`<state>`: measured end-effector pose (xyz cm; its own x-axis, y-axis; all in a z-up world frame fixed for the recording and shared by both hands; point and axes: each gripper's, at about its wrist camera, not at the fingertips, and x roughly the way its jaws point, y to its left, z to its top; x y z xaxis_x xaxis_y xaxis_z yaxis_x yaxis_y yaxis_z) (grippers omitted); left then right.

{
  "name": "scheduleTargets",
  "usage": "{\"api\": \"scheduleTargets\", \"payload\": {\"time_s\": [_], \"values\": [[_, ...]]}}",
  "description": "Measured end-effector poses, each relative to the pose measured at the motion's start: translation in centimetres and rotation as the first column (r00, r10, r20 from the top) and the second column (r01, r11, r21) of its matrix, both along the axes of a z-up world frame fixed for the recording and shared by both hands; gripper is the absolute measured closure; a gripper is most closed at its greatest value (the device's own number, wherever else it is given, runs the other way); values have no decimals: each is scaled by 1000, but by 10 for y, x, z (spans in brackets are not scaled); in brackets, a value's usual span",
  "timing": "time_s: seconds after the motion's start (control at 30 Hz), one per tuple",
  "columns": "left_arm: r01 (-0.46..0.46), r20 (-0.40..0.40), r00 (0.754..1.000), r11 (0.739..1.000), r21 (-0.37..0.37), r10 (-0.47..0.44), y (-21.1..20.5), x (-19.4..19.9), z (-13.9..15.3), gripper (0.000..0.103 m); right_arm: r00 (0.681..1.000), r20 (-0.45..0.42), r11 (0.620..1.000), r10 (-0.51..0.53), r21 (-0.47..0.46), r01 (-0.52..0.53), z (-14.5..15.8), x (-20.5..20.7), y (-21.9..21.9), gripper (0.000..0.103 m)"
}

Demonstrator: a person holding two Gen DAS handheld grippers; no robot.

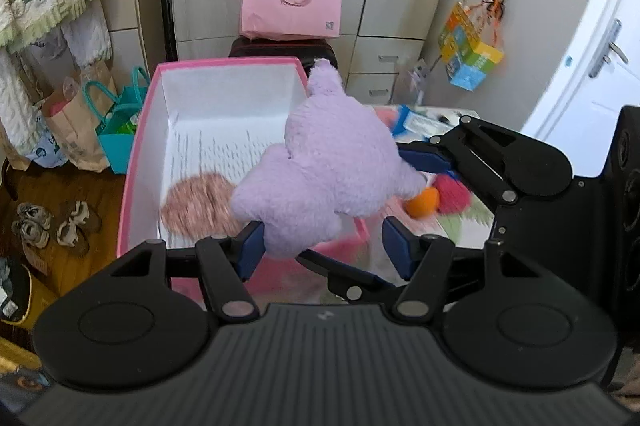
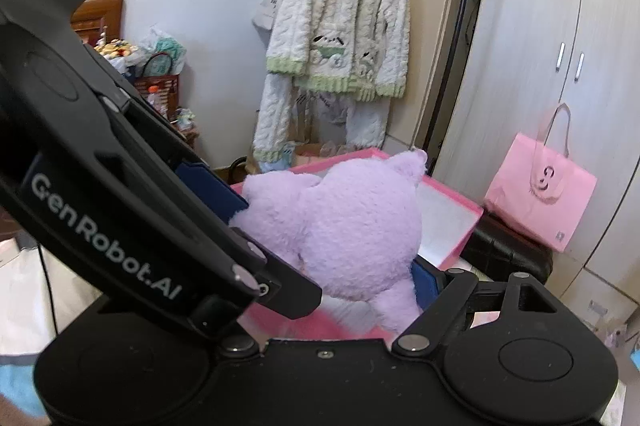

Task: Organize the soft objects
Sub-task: 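Carry the lavender plush with both tools over the pink shoebox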

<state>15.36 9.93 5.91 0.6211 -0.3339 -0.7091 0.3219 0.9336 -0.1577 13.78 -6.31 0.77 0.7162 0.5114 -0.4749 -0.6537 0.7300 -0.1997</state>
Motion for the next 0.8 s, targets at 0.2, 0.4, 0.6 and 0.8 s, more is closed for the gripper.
{"api": "scheduleTargets", "payload": {"time_s": [0.2,0.4,0.6,0.8], "values": [[-33,-30,999,999,-28,33,15,65,-11,42,997,-71,1000,24,-5,-25,-2,67,18,18],[-88,-103,992,990,-107,77,32,122,-31,42,985,-166,998,50,-21,-54,-8,127,29,18],[-125,-159,982,983,-135,103,34,169,-51,41,968,-248,996,37,-74,-57,-21,183,36,18],[-160,-218,969,972,-173,121,38,195,-68,41,945,-326,994,16,-100,-51,-32,215,38,18]]}}
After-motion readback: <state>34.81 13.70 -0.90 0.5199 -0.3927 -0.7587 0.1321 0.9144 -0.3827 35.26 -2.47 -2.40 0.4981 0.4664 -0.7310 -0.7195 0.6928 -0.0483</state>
